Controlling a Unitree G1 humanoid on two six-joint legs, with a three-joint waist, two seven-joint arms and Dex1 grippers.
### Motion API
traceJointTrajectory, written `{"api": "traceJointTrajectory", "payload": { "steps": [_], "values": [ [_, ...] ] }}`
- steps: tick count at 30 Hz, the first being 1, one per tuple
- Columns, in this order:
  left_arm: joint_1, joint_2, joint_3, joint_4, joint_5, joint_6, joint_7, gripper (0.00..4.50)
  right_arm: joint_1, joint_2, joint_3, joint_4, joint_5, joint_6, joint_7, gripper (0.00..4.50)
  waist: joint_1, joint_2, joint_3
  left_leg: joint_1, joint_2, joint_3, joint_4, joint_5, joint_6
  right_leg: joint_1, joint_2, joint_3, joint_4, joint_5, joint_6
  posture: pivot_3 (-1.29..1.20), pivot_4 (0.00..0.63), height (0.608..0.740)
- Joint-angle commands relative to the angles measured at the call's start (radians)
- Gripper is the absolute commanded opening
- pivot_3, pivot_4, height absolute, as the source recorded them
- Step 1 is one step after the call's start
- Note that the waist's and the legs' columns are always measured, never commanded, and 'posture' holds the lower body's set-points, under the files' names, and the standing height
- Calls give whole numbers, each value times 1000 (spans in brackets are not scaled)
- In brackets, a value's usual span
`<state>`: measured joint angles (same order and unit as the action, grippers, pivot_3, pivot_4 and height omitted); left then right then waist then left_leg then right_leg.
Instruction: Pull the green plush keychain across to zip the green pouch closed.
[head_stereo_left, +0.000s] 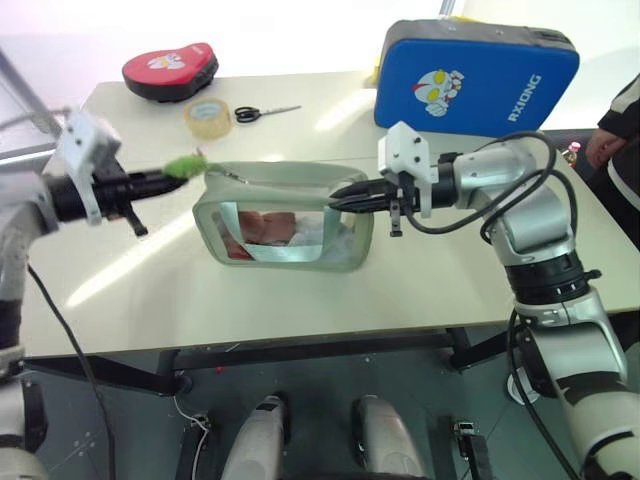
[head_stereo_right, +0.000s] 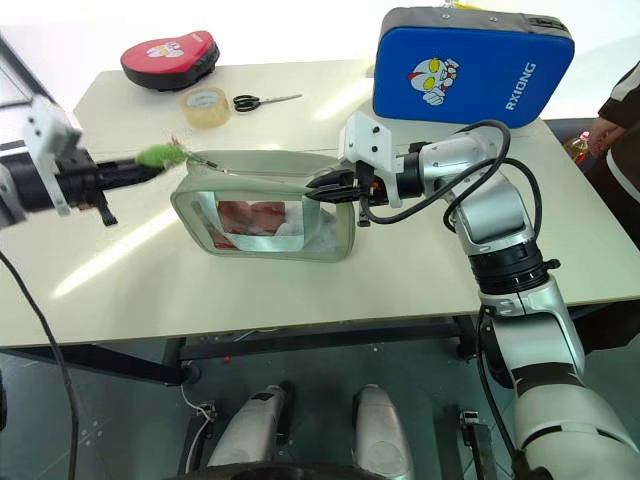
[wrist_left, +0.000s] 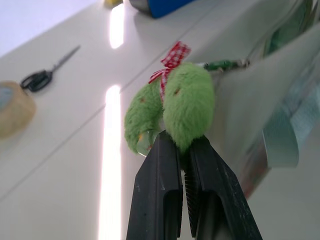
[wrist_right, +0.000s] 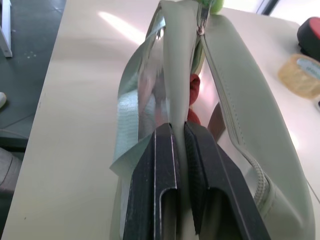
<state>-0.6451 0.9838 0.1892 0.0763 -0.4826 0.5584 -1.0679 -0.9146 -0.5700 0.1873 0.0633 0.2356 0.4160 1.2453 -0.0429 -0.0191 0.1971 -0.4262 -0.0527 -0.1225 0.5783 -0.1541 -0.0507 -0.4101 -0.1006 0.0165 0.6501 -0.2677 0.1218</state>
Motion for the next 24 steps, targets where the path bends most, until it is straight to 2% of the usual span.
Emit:
{"api": "traceJointTrajectory", "payload": {
  "steps": [1,7,11,18,24],
  "values": [
    [-37,28,-2,-31,7,-37,-39,28,-19,-6,-9,-17,8,-11,-3,0,-2,0,0,0,0,0,0,0,0,0,0,0,0,0,0,0,150,740],
    [-96,20,-122,-56,132,-205,-91,28,-22,-1,-5,-12,6,-20,-4,0,-1,0,0,0,0,0,0,0,0,0,0,0,1,0,0,0,150,740],
    [-162,-1,-226,5,282,-425,-106,28,-22,3,-2,-13,6,-24,-5,0,-1,0,0,0,0,0,0,0,0,0,1,0,1,0,0,0,150,740],
    [-277,-58,-294,140,422,-724,-100,28,-17,3,-2,-18,5,-23,-9,0,-3,0,0,0,0,1,0,0,0,0,1,0,1,0,0,0,150,740],
    [-300,-101,-315,194,458,-864,-113,28,-13,1,-2,-20,6,-21,-11,0,-3,0,0,0,0,1,0,0,0,0,1,0,1,0,0,0,150,740]
  ]
}}
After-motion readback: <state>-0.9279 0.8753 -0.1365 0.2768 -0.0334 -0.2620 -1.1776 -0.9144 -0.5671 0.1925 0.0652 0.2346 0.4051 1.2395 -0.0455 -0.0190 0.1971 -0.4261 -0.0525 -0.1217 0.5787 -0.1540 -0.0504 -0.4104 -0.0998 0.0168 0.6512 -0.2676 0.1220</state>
